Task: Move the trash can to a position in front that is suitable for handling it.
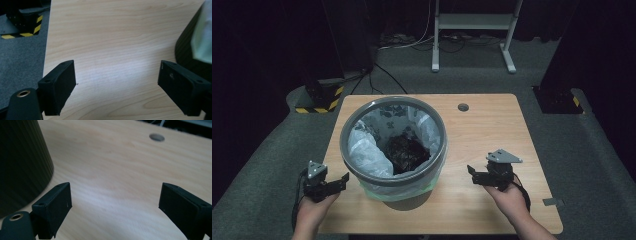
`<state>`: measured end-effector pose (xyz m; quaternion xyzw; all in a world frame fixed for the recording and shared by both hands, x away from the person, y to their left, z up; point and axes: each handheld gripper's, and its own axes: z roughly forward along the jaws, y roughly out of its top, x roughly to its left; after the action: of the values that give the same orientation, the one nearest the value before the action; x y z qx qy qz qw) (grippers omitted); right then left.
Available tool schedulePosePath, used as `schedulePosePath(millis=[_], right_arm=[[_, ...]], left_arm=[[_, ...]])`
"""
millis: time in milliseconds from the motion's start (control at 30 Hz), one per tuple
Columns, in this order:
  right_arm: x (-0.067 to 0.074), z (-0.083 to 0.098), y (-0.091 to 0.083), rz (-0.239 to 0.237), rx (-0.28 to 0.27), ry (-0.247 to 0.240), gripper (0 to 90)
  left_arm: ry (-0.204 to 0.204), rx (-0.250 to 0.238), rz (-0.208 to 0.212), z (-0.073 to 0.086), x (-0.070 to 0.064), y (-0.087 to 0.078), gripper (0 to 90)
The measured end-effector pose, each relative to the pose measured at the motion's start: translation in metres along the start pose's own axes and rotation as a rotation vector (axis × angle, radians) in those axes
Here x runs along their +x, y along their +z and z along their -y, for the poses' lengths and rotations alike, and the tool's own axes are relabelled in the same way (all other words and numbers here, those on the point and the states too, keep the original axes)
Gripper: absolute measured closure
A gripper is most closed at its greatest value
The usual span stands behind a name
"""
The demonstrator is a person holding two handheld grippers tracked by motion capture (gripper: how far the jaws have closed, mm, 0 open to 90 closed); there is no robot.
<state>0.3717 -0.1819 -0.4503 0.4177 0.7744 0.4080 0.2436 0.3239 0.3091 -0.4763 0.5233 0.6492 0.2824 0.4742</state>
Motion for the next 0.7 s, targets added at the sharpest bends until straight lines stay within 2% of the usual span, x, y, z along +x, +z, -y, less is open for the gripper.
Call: schedulePosePath(millis=[67,100,133,200,300,367,400,467,500,533,633,700], right_arm=[[0.004,-0.005,0.002,0.009,-0.008,-0.008,11.0],[0.011,-0.013,0.006,0.024,-0.011,-0.009,11.1],[0.014,-0.016,0.008,0.023,-0.013,0.001,11.1],[0.021,-0.024,0.012,0.015,-0.026,0.007,11.4],[0.037,-0.032,0.024,0.017,-0.038,-0.030,12.1],[0.049,-0.034,0.032,-0.002,-0.036,-0.058,12.1],[0.053,-0.035,0.035,-0.003,-0.035,-0.069,12.1],[0.064,-0.037,0.041,-0.012,-0.044,-0.078,12.2],[0.064,-0.037,0.041,-0.012,-0.044,-0.078,12.2],[0.073,-0.037,0.044,-0.002,-0.052,-0.076,18.0],[0.076,-0.036,0.046,-0.015,-0.050,-0.087,19.3],[0.077,-0.035,0.046,-0.009,-0.042,-0.106,19.4]], left_arm=[[0.005,0.000,0.003,-0.003,-0.003,0.000,14.9],[0.024,-0.001,0.015,-0.007,-0.009,-0.001,14.8],[0.015,-0.024,0.017,-0.009,-0.013,-0.001,14.8],[0.034,-0.028,0.023,-0.013,-0.018,-0.002,14.7],[0.036,-0.039,0.040,-0.016,-0.025,-0.002,14.7],[0.048,-0.018,0.063,-0.017,-0.031,-0.003,14.9],[0.039,-0.011,0.067,-0.017,-0.033,-0.003,14.9],[0.043,-0.008,0.082,-0.017,-0.036,-0.003,14.9],[0.043,-0.008,0.082,-0.017,-0.036,-0.003,14.9],[0.049,-0.020,0.090,-0.016,-0.041,-0.002,14.9],[0.103,-0.029,0.122,-0.013,-0.049,-0.002,15.0],[0.127,-0.027,0.099,-0.011,-0.051,0.001,18.7]])
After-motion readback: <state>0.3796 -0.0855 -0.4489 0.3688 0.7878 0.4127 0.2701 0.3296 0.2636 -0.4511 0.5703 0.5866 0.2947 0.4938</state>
